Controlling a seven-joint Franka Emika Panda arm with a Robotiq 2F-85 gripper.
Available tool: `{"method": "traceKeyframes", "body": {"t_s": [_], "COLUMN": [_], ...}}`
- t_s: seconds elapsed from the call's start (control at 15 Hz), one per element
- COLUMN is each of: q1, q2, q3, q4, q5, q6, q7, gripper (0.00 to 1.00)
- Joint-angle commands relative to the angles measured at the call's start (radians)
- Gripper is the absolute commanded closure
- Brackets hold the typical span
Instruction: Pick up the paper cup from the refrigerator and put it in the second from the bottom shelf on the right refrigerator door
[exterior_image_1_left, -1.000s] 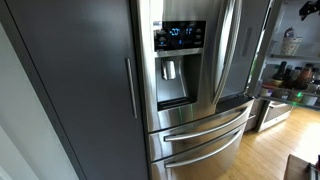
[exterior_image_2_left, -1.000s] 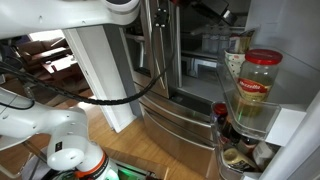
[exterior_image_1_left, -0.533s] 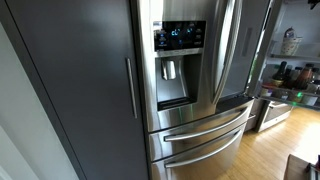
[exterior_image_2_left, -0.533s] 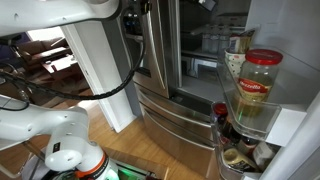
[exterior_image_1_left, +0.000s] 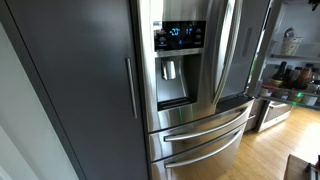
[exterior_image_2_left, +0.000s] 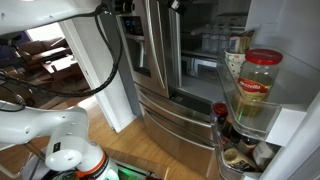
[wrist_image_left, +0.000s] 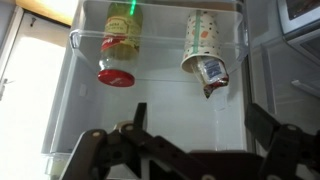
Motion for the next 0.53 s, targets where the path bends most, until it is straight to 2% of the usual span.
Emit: {"method": "traceKeyframes", "body": {"t_s": [0.0,0.13,0.2,0.47], "q1": [0.043,0.059,0.058,0.071], "q2": [-0.041,-0.06,-0.02,-0.037], "q3": [0.009,0.017,0.006,0.01], "q4": [-0.023,-0.051,0.0,-0.024], "q5": [0.035,0.027,0.005,0.006], "q6": [-0.089,-0.082,-0.085,-0.085], "q7": [0.021,0.048,0.024,0.041], "gripper": [0.0,0.0,0.0,0.0]}}
